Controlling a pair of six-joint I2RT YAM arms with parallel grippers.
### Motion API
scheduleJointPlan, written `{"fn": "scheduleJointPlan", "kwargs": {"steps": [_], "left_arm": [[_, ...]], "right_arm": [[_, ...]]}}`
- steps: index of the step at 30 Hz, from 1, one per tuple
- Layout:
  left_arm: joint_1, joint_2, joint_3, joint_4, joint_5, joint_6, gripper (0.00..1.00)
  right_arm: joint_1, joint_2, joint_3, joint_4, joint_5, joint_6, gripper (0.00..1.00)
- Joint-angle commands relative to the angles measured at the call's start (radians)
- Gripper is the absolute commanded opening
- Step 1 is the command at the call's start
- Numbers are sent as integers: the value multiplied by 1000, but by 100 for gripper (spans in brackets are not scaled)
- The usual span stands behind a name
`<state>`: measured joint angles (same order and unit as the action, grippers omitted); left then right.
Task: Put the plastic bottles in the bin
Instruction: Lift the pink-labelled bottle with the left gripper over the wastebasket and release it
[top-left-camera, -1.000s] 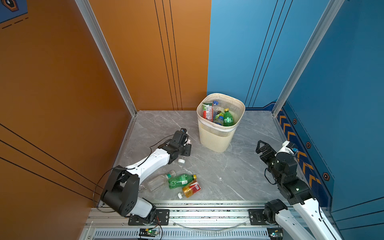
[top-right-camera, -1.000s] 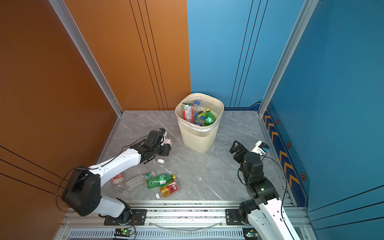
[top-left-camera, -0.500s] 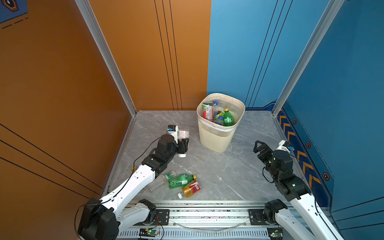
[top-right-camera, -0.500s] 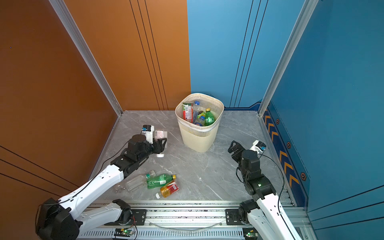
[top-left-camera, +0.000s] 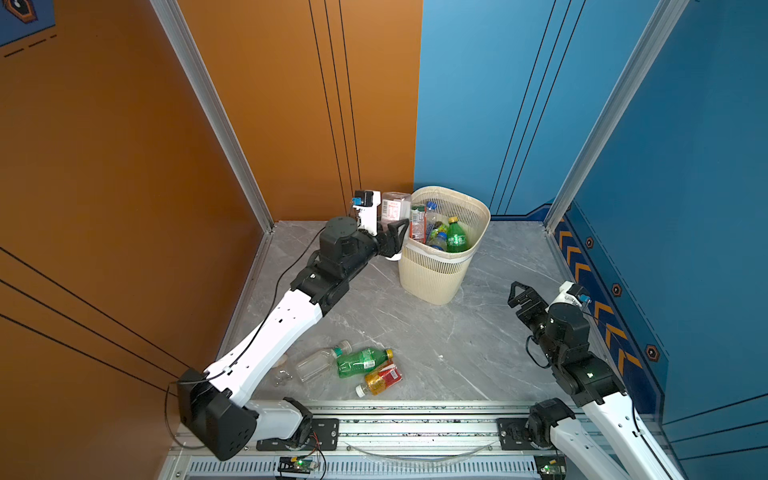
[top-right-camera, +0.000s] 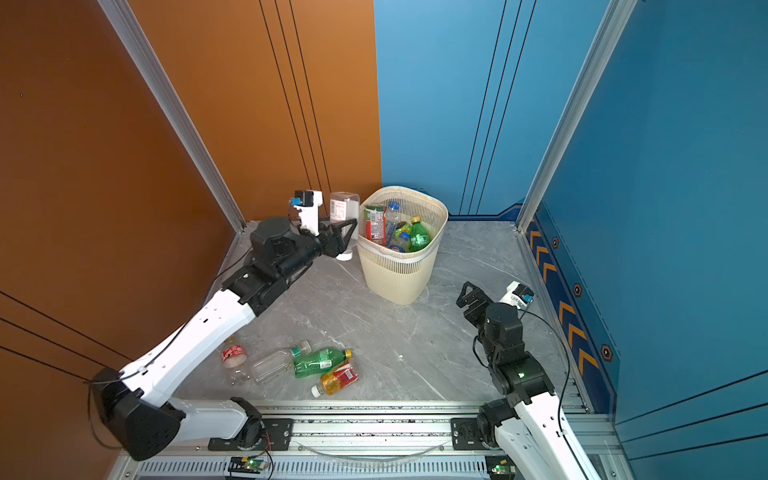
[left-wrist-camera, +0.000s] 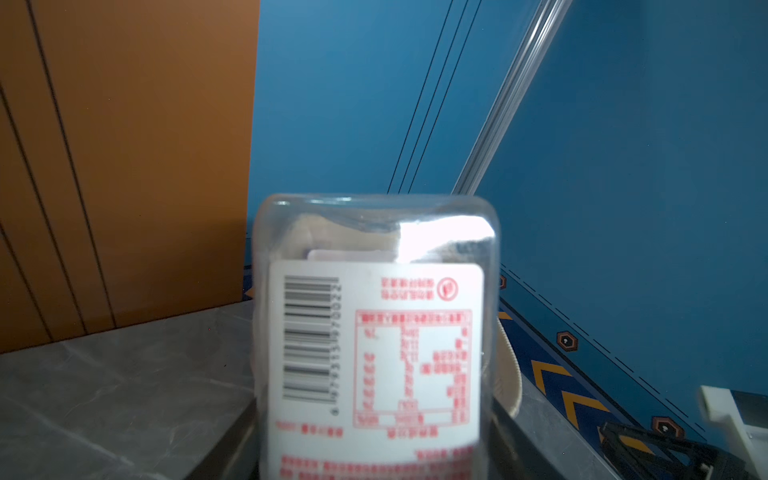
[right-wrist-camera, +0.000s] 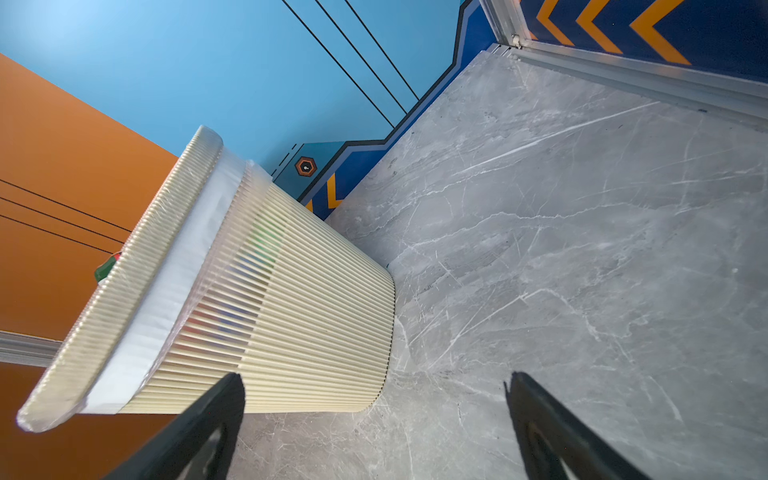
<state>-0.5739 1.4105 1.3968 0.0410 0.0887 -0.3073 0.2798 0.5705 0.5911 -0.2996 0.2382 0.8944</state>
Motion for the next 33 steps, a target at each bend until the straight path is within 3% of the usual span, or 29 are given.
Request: {"fn": "scheduleJointPlan", "kwargs": {"steps": [1, 11, 21, 22, 23, 25, 33], "left_arm": [[-32, 134, 153, -15, 78, 30, 54], [-82, 528, 611, -203, 161, 31, 54], [-92, 611, 701, -278, 170, 25, 55], [-92, 618, 708, -286, 170, 26, 57], [-92, 624, 720, -297, 170, 29, 68], [-92, 638, 750, -336, 165, 36, 98], [-94, 519, 699, -361, 108, 106, 97]], "right_arm": [[-8, -17, -11, -35, -20, -11, 100], [-16, -26, -4, -58, -46, -32, 100], [-19, -6, 6, -52, -60, -44, 100], [-20, -7, 6, -50, -61, -45, 100], [-19, -7, 6, -51, -61, -44, 100], [-22, -8, 6, -53, -60, -45, 100], [-26, -14, 4, -60, -69, -46, 100]]}}
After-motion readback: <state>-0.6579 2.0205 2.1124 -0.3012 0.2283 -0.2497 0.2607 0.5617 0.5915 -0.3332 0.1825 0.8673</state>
